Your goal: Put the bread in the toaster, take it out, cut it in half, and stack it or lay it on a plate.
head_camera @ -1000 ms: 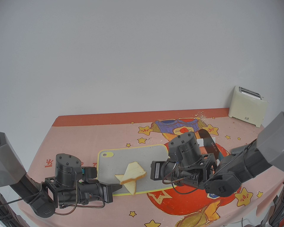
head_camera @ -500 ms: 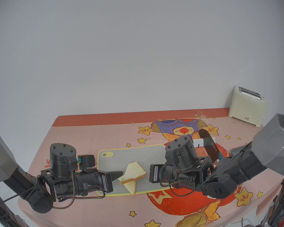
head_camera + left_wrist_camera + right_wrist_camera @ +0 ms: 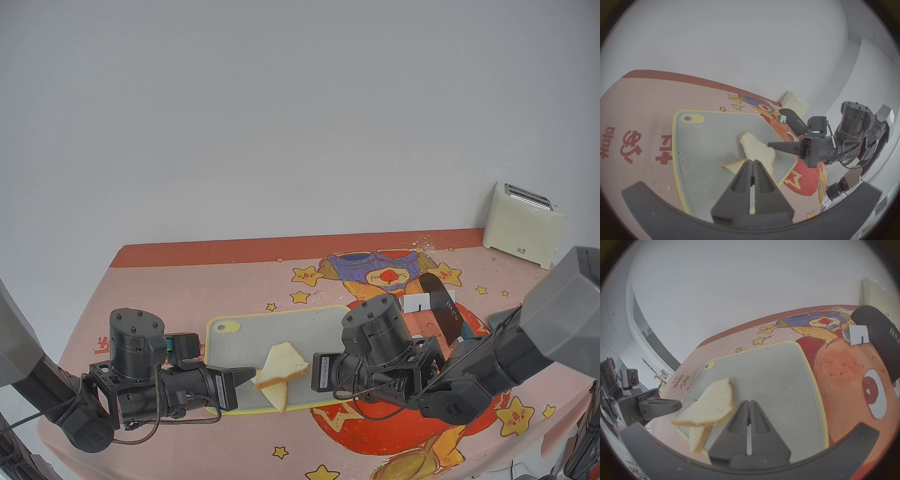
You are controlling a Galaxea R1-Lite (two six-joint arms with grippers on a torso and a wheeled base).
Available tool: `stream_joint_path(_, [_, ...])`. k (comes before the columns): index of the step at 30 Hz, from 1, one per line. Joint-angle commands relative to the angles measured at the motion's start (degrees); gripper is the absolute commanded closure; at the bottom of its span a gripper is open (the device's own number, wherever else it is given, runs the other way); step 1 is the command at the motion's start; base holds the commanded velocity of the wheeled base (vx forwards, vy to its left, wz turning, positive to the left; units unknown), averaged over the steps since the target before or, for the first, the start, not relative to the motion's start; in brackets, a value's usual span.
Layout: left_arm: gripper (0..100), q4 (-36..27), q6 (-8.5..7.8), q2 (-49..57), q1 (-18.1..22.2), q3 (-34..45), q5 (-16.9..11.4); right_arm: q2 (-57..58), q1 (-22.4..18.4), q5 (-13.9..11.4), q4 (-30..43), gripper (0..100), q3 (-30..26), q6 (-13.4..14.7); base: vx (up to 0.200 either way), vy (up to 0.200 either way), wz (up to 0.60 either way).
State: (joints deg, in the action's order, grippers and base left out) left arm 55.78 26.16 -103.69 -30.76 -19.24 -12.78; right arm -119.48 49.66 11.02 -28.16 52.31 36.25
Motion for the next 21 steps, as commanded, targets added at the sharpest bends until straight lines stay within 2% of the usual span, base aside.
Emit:
stream_joint_path(1, [100,0.03,0.03,-0.19,-0.27,0.16,0.03,-0.23,0.26,-0.03,0.04,100,0.07,-0.04,0.000,0.000,0.00])
stream_joint_path(21, [100,0.47,-0.23,0.42,-2.20,3.06,-0.06,-0.49,0.78,-0.03,0.04,100,0.07,-0.04,0.000,0.000,0.00])
